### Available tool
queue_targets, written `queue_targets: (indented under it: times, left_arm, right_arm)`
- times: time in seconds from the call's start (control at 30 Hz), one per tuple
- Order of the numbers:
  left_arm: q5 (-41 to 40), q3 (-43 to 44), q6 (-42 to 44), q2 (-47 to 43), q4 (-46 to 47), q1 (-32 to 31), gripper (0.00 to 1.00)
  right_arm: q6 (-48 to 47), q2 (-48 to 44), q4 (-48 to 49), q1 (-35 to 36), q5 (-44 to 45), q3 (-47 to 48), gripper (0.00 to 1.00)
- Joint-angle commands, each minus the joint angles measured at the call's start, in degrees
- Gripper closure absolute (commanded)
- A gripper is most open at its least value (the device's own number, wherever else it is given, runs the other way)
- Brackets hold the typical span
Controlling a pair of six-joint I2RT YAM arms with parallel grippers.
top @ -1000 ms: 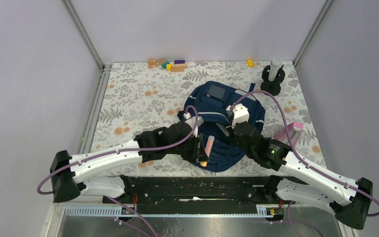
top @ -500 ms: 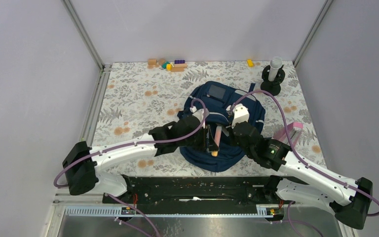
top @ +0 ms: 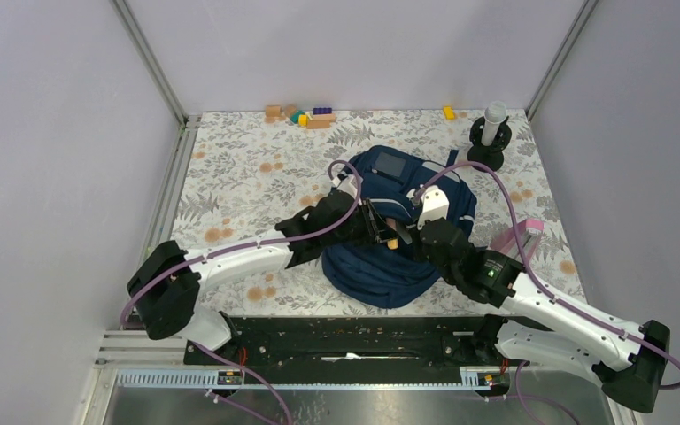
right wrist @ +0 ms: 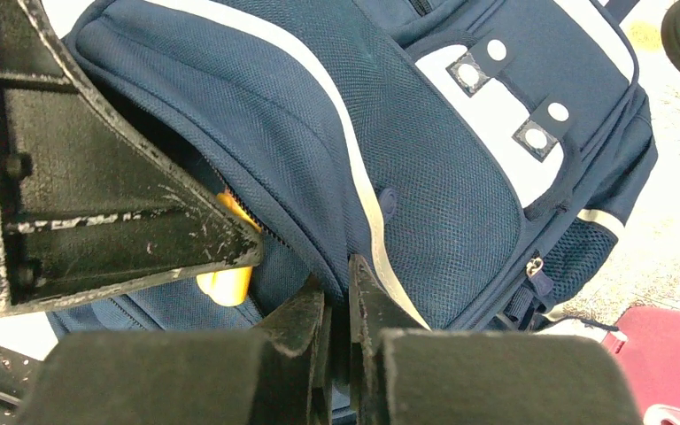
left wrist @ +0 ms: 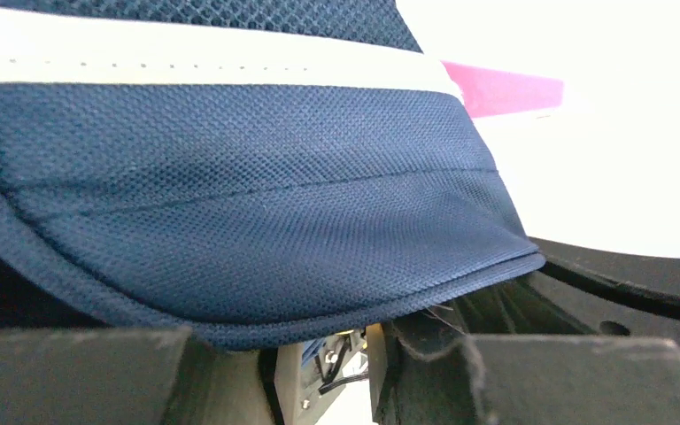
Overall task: Pack the student bag
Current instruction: Place the stationery in the student bag.
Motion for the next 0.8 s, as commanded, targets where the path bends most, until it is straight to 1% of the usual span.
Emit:
queue_targets:
  times: [0.0,0.07,0.23,0.43,0.47,0.53,0.63,0.7,0.77]
  left_arm:
    - [-6.94,1.33,-4.18,0.75,11.89,1.43,1.0]
    - [-7.72,1.38,-4.73,1.49,12.33,2.45,1.0]
    - [-8.83,-1.68,-7.82,3.2,16.08,5.19,1.0]
    - [-10.43,-1.09,-8.43,6.55,17.35,5.35,1.0]
    - [-10.19,-1.14,-8.52,6.81,17.84,5.36,0.98]
    - [-9.58,-1.46,-8.54,6.91,18.41,5.34,0.9]
    - [-8.02,-1.34,-7.22,6.26,18.15,5.35,0.68]
    - [-6.48,-0.58,-5.29,5.47,16.37,5.28,0.54]
    - [-4.05,-0.18,-2.68,3.95,14.86,5.27,0.44]
  right_arm:
    - [1.62,-2.6,5.6,1.31,-3.61,-0.06,1.0]
    - [0.64,-3.0,6.7,1.37,-3.52,-0.87,1.0]
    - [-0.42,-2.32,7.1,1.45,-2.89,-1.73,1.0]
    - [-0.55,-0.97,8.38,1.72,-3.54,-2.04,1.0]
    - [-0.69,-0.82,8.37,1.77,-3.26,-1.91,1.0]
    - [-0.94,-0.56,7.77,1.82,-2.52,-1.58,1.0]
    - [-1.05,-0.95,7.32,1.81,-1.03,-1.75,1.0]
    - [-0.65,-1.44,7.31,1.81,-0.22,-2.29,1.0]
    - [-0.19,-1.83,7.43,1.81,0.43,-2.75,1.0]
